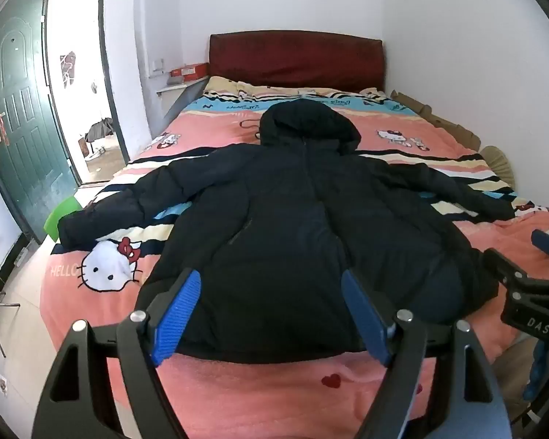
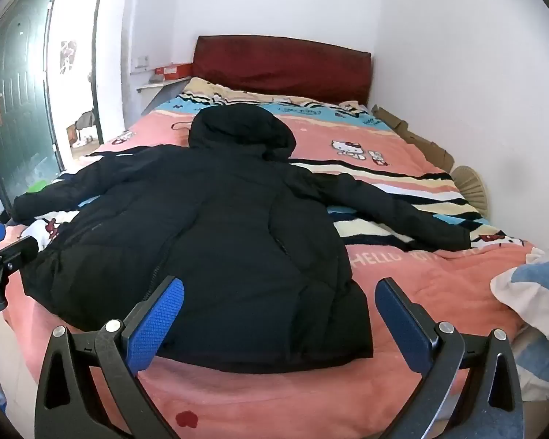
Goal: Fold large clothes
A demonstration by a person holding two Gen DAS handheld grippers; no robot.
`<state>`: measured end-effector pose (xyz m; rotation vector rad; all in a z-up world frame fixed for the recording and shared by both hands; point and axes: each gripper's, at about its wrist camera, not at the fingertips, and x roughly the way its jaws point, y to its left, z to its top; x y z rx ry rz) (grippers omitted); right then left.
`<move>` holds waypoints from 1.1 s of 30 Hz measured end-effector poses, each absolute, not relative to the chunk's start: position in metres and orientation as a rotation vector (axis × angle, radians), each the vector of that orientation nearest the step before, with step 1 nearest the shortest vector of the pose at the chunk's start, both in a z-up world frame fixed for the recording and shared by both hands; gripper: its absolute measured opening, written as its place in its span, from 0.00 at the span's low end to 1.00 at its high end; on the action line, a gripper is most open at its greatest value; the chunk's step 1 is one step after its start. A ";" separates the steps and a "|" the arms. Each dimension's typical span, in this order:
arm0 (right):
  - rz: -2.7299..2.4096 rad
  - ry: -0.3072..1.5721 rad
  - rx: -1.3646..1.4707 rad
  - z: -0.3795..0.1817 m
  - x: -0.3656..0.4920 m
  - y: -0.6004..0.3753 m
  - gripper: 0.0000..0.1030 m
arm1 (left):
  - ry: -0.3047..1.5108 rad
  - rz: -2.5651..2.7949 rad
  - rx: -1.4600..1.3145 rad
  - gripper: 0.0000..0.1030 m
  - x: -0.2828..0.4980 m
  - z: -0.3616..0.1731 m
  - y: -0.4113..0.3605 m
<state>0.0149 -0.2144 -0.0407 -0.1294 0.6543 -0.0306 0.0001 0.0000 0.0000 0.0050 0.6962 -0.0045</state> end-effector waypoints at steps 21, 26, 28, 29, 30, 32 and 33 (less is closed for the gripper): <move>-0.040 0.694 -0.137 -0.057 0.028 -0.215 1.00 | 0.737 -0.023 0.023 0.77 0.014 -0.016 -0.006; -0.042 0.707 -0.138 -0.058 0.033 -0.217 1.00 | 0.740 -0.023 0.024 0.77 0.016 -0.018 -0.008; -0.043 0.709 -0.138 -0.059 0.034 -0.218 1.00 | 0.741 -0.023 0.024 0.77 0.015 -0.018 -0.008; -0.044 0.711 -0.139 -0.060 0.035 -0.218 1.00 | 0.741 -0.023 0.024 0.76 0.016 -0.018 -0.008; -0.045 0.712 -0.138 -0.060 0.036 -0.218 1.00 | 0.742 -0.023 0.022 0.77 0.016 -0.019 -0.009; -0.047 0.715 -0.138 -0.061 0.037 -0.218 1.00 | 0.745 -0.022 0.022 0.77 0.017 -0.020 -0.009; -0.048 0.716 -0.138 -0.061 0.038 -0.219 1.00 | 0.744 -0.022 0.023 0.77 0.017 -0.022 -0.009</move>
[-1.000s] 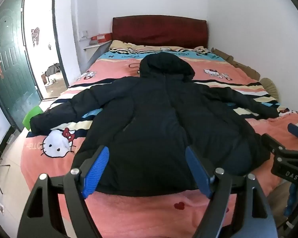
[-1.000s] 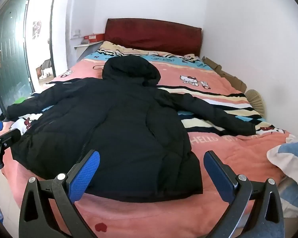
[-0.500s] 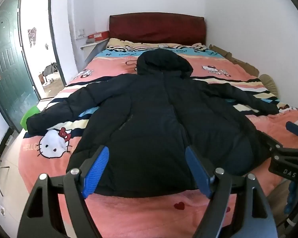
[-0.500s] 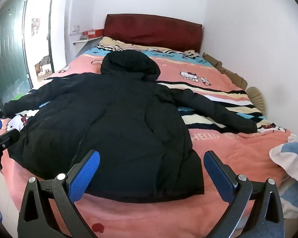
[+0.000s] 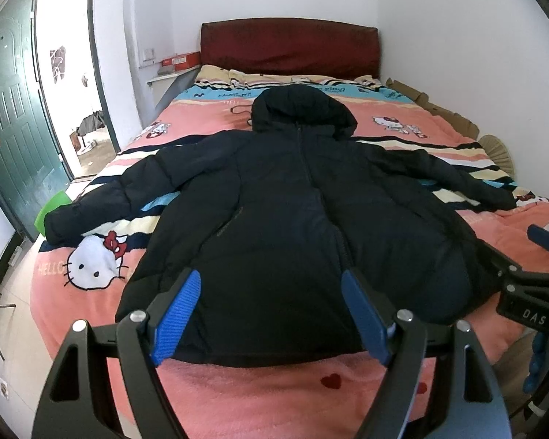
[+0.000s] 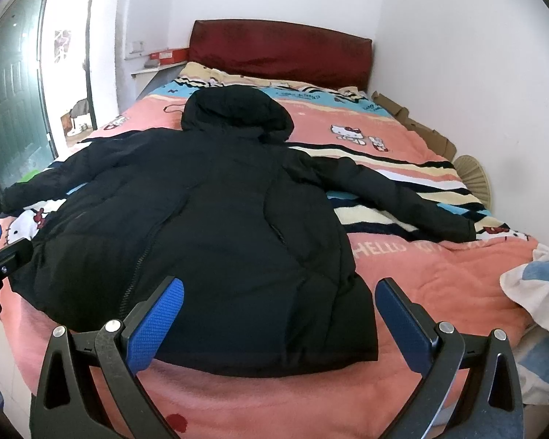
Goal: Fold large clothes
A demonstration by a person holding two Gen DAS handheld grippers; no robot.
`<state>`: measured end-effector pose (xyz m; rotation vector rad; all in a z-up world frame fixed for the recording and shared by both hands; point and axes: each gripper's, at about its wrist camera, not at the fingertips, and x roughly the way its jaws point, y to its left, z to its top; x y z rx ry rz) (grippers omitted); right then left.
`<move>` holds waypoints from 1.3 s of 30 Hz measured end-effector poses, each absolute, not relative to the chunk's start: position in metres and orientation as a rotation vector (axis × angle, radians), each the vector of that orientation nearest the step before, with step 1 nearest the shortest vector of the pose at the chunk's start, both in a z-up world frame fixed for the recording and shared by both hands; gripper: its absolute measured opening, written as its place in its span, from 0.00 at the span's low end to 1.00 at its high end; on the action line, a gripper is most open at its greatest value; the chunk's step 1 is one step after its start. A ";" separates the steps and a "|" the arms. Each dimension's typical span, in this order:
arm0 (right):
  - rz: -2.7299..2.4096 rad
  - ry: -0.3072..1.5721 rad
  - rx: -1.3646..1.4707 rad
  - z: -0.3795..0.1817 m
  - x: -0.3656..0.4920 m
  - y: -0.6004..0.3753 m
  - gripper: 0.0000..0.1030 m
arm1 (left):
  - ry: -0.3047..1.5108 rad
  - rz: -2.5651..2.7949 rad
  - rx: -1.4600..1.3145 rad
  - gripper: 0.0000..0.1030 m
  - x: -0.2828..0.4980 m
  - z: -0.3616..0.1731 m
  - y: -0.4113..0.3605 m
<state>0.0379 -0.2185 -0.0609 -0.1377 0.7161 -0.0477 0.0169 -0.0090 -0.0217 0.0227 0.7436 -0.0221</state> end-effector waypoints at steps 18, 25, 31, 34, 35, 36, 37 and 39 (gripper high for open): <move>-0.068 0.762 -0.146 -0.078 0.050 -0.222 1.00 | 0.771 -0.033 0.049 0.77 0.027 -0.045 -0.014; -0.067 0.763 -0.153 -0.079 0.054 -0.220 1.00 | 0.792 -0.039 0.059 0.77 0.033 -0.049 -0.014; -0.074 0.774 -0.152 -0.083 0.057 -0.221 1.00 | 0.824 -0.047 0.049 0.77 0.039 -0.054 -0.012; -0.076 0.772 -0.152 -0.083 0.059 -0.220 1.00 | 0.833 -0.045 0.047 0.77 0.041 -0.055 -0.011; -0.076 0.773 -0.153 -0.083 0.060 -0.220 1.00 | 0.833 -0.046 0.045 0.77 0.042 -0.055 -0.010; -0.076 0.774 -0.154 -0.083 0.061 -0.220 1.00 | 0.832 -0.045 0.045 0.77 0.044 -0.054 -0.010; -0.077 0.775 -0.155 -0.083 0.061 -0.220 1.00 | 0.830 -0.044 0.048 0.76 0.045 -0.054 -0.010; -0.077 0.779 -0.156 -0.084 0.062 -0.220 1.00 | 0.828 -0.042 0.049 0.77 0.046 -0.054 -0.010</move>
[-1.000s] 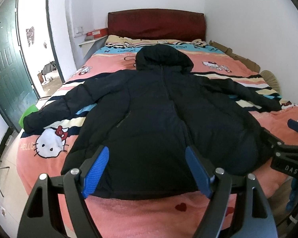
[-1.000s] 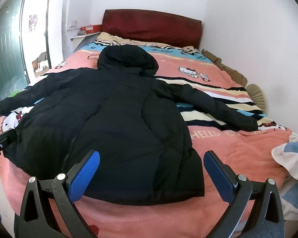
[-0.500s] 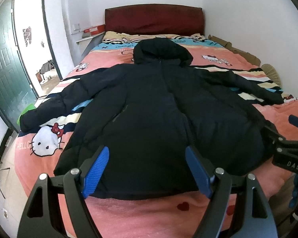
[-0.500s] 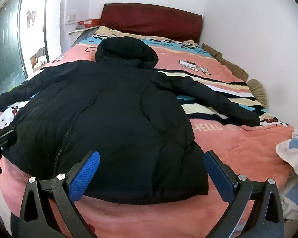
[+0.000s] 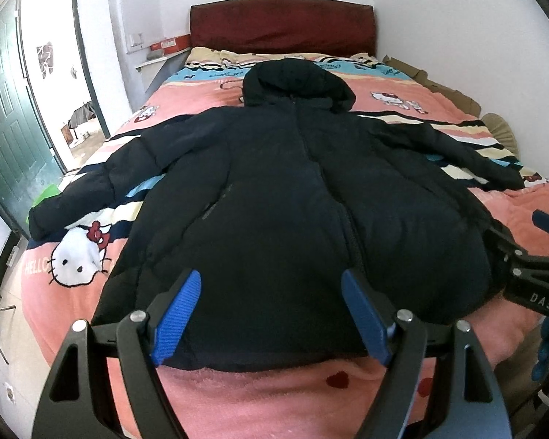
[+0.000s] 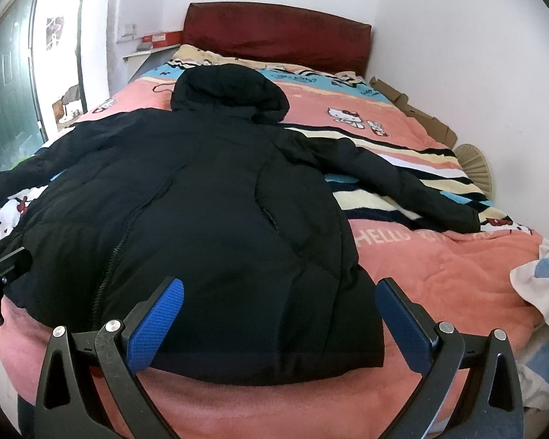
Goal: Fold large clothes
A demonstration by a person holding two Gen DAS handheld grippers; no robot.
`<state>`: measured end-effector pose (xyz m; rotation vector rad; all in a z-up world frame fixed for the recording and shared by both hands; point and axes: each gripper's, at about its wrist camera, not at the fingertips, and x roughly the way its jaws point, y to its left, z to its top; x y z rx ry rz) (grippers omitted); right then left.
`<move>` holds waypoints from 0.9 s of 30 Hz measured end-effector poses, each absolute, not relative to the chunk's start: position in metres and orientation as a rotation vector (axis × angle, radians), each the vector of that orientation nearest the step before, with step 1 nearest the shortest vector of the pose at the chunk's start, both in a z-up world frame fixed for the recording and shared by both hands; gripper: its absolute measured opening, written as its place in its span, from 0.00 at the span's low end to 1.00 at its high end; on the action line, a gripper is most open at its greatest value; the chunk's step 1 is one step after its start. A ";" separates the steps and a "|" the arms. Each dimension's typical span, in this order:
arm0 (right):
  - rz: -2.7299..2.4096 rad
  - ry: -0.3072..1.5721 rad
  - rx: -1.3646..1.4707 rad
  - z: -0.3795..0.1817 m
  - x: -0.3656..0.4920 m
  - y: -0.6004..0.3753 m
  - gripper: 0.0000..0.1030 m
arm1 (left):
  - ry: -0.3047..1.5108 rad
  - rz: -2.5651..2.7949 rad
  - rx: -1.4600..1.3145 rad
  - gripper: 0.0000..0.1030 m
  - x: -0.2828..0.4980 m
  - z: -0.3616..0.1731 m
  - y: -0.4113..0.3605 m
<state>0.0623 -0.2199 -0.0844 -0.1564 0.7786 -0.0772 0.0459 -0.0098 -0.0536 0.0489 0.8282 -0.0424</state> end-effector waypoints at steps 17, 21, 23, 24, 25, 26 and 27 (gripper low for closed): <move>-0.081 0.794 -0.177 -0.079 0.082 -0.224 1.00 | 0.816 -0.030 0.033 0.77 0.059 -0.044 -0.003; -0.070 0.789 -0.180 -0.075 0.086 -0.222 1.00 | 0.817 -0.023 0.034 0.77 0.063 -0.043 -0.003; -0.066 0.787 -0.180 -0.074 0.088 -0.222 1.00 | 0.824 -0.021 0.032 0.77 0.066 -0.043 -0.001; -0.064 0.789 -0.180 -0.074 0.090 -0.221 1.00 | 0.828 -0.020 0.030 0.77 0.068 -0.043 -0.001; -0.062 0.792 -0.180 -0.075 0.090 -0.221 1.00 | 0.832 -0.020 0.029 0.76 0.069 -0.043 -0.001; -0.061 0.796 -0.180 -0.075 0.091 -0.221 1.00 | 0.835 -0.022 0.030 0.77 0.071 -0.043 -0.001; -0.060 0.801 -0.180 -0.076 0.092 -0.221 1.00 | 0.837 -0.025 0.031 0.77 0.073 -0.044 -0.001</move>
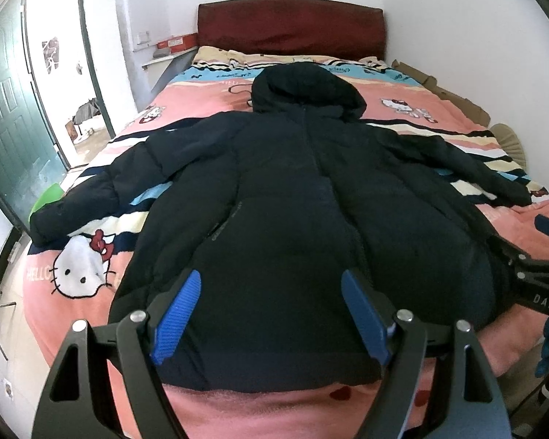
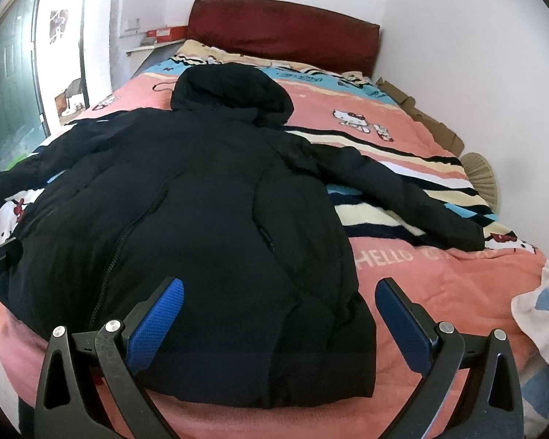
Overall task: Fold large clothes
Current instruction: 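Grasp the jacket sleeve nearest the left gripper and lift it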
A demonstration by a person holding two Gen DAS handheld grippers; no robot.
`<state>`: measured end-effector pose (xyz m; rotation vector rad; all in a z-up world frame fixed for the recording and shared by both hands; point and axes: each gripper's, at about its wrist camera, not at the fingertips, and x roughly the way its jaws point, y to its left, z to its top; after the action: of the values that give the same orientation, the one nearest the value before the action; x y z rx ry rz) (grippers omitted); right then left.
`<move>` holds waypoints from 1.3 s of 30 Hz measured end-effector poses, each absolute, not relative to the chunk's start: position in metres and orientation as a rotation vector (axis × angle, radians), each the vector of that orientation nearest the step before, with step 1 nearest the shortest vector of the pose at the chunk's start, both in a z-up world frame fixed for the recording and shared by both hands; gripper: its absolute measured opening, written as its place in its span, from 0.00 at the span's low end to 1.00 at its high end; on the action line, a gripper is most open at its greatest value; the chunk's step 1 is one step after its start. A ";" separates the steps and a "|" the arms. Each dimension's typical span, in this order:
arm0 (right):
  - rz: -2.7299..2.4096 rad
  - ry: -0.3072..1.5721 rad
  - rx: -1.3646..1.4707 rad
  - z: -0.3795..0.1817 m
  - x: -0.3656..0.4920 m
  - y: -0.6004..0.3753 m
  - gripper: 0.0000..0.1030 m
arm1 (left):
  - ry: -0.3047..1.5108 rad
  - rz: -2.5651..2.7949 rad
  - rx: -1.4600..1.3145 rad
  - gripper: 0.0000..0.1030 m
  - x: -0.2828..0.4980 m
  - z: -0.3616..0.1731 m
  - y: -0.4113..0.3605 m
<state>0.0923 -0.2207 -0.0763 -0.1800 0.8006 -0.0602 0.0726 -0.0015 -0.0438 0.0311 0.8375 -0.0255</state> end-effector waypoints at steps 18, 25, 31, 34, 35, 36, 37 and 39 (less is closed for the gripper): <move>-0.056 0.840 -0.183 -0.081 0.120 -0.223 1.00 | 0.880 0.076 -0.358 0.76 0.124 -0.057 0.144; -0.093 0.845 -0.179 -0.082 0.145 -0.227 1.00 | 0.818 0.246 -0.636 0.77 0.170 -0.083 0.284; -0.118 0.861 -0.188 -0.086 0.160 -0.230 1.00 | 0.777 0.352 -0.863 0.76 0.195 -0.132 0.354; -0.133 0.869 -0.196 -0.089 0.166 -0.232 1.00 | 0.766 0.381 -0.919 0.76 0.200 -0.147 0.369; -0.138 0.871 -0.198 -0.089 0.167 -0.233 1.00 | 0.756 0.390 -0.944 0.76 0.201 -0.152 0.373; -0.142 0.873 -0.198 -0.090 0.169 -0.234 1.00 | 0.743 0.396 -0.966 0.76 0.201 -0.154 0.374; -0.146 0.874 -0.198 -0.091 0.171 -0.235 1.00 | 0.724 0.402 -0.987 0.77 0.200 -0.155 0.377; -0.154 0.877 -0.196 -0.092 0.175 -0.238 1.00 | 0.683 0.413 -1.039 0.77 0.201 -0.159 0.386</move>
<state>0.1748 -0.2377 -0.0918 -0.1961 0.8773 -0.1540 0.2010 0.3862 -0.1593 -1.0392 0.6831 0.4127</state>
